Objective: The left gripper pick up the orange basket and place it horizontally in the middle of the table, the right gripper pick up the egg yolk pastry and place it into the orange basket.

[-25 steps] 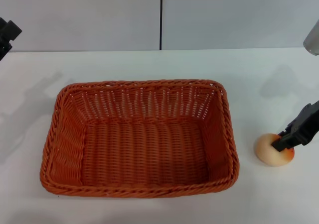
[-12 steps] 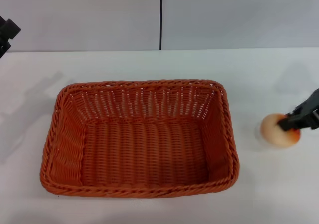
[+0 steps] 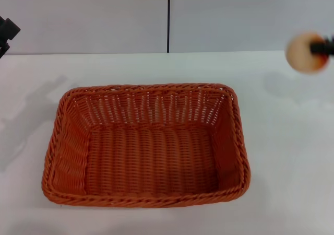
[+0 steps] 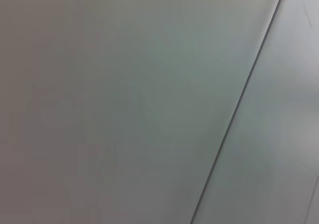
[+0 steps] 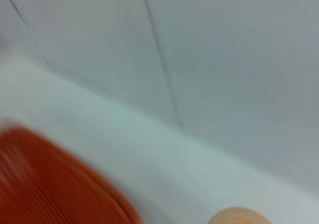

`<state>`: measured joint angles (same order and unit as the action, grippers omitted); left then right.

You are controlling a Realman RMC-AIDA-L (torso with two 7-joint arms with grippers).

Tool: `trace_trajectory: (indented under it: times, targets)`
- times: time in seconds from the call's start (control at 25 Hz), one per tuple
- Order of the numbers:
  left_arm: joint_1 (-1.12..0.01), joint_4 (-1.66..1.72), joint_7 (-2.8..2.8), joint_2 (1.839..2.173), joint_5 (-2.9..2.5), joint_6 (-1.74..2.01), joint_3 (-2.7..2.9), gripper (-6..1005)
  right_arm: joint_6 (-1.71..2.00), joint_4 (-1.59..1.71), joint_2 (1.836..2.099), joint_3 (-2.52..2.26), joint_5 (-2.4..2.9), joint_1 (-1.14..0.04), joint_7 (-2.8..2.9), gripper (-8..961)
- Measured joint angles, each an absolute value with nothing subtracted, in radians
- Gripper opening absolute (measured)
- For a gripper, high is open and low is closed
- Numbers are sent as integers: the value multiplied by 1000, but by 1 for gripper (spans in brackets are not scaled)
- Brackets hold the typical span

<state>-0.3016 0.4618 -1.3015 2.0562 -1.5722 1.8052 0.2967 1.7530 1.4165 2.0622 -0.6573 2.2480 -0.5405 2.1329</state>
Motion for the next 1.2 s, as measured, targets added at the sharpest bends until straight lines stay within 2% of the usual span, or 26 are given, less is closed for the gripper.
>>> trace_trajectory:
  times: [0.12, 0.32, 0.56, 0.72, 0.96, 1.16, 1.2]
  targets:
    - [-302, 462, -1299, 2056, -1572, 1812, 299, 470, 1766, 1382, 2066, -680, 1938, -498, 2076, 54]
    - [-302, 466, -1296, 2057, -1576, 1829, 302, 456, 1821, 1249, 2064, -737, 1686, -506, 1969, 52]
    - [-301, 464, -1295, 2057, -1578, 1830, 302, 430, 1833, 1168, 2063, -812, 1654, -537, 1883, 49]
    - [-303, 463, -1295, 2056, -1578, 1830, 302, 421, 1842, 1145, 2052, -887, 1687, -562, 1897, 50]
    - [-306, 463, -1295, 2056, -1579, 1830, 302, 420, 1852, 1155, 2053, -868, 1679, -543, 1894, 140]
    - [-306, 461, -1295, 2057, -1579, 1834, 302, 421, 1897, 1170, 2052, -808, 1670, -516, 1891, 327]
    - [-305, 461, -1295, 2057, -1579, 1836, 302, 421, 1913, 1175, 2053, -793, 1666, -509, 1888, 402]
